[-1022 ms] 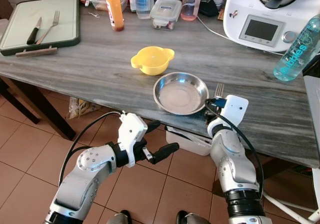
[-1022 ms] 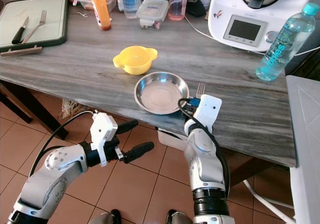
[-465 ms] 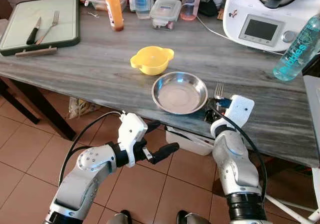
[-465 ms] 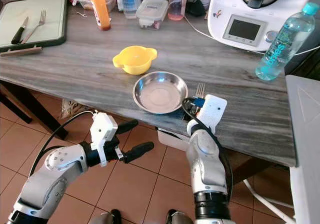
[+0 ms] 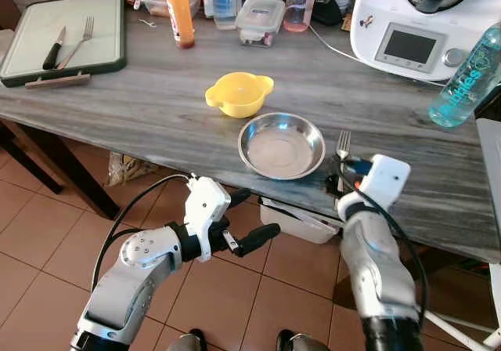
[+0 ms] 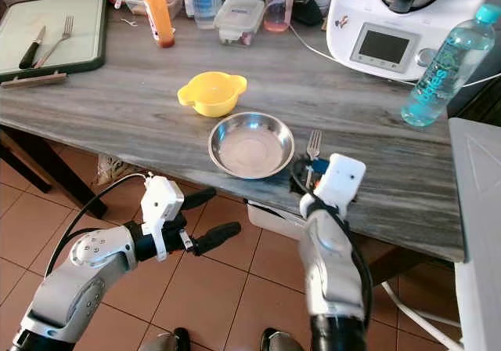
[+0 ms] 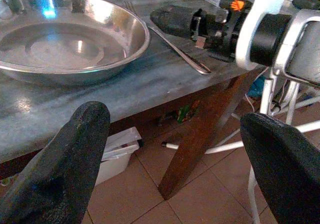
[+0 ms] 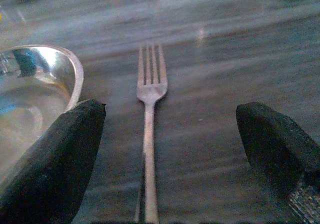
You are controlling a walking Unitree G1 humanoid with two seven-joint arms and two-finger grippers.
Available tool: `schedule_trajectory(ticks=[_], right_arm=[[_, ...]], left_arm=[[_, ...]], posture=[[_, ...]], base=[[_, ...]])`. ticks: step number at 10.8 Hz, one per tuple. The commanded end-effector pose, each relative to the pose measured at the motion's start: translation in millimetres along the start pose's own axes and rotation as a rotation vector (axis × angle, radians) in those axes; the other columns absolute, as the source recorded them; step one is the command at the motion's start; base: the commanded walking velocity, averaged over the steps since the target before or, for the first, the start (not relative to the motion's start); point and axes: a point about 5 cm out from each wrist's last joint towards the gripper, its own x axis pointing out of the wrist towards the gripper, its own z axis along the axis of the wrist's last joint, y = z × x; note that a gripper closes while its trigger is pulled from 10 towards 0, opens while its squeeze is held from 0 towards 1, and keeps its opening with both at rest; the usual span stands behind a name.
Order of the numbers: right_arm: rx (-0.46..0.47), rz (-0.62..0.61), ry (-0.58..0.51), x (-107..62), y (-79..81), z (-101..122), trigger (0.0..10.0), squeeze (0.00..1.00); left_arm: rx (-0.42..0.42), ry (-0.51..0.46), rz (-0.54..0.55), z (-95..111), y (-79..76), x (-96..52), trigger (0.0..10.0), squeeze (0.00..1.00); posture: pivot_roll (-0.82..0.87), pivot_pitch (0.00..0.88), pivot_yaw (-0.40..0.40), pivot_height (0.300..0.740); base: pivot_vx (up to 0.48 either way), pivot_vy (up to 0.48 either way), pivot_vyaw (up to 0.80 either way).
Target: Setting the table
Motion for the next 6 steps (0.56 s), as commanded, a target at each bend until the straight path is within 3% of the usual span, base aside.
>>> schedule_trajectory(ticks=[1,6], right_arm=[[-0.035,0.015,-0.029,-5.5,-0.2,5.8,10.0,1.00],[-0.197,0.044,-0.223,-40.3,-14.2,44.8,10.0,1.00]], left_arm=[[0.015,0.008,-0.013,0.3,-0.9,1.4,10.0,0.00],[0.006,-0.040,0.055,6.9,5.6,-0.4,10.0,0.00]], posture=[[0.15,0.186,-0.009,0.740],[0.14,0.171,-0.038,0.740]], base=[[0.000,0.000,0.00],[0.000,0.000,0.00]])
